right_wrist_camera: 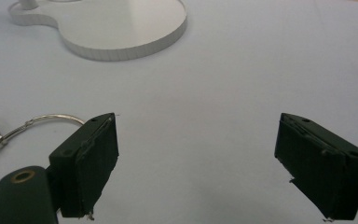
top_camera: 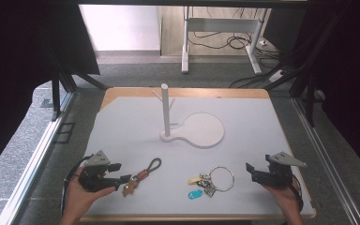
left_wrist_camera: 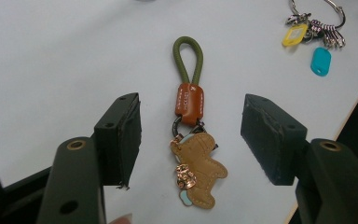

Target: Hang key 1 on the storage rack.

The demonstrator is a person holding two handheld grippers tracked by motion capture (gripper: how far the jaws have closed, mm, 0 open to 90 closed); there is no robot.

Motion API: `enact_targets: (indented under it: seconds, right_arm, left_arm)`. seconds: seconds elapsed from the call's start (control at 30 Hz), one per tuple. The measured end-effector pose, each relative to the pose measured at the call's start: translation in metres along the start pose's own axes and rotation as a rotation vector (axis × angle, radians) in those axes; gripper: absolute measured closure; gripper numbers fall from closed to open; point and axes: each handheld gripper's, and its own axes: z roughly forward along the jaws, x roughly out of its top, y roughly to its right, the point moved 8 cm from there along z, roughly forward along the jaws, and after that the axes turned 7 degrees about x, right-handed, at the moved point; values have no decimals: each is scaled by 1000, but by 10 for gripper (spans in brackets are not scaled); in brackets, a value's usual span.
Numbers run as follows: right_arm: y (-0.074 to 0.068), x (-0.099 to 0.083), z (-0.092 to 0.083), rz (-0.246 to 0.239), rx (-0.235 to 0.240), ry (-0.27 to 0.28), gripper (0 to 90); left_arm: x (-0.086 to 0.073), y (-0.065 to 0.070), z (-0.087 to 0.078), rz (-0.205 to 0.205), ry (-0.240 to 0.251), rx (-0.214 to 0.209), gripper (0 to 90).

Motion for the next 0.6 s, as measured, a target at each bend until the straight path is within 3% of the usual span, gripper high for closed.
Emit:
enact_targets:
  seconds: [0.3,0.5,0.6]
  right_arm:
    - [-6,-3,-3,-7,90,-4,197]
    - [-7,-4,-5,19,113,4,233]
    - [-3,1,-7,65,139,36,259]
  left_arm:
    - [-1,2,-1,6,1,-1,380]
    - [-2,1,-5,6,3,2,374]
    - [0,3,-4,4,7,3,374]
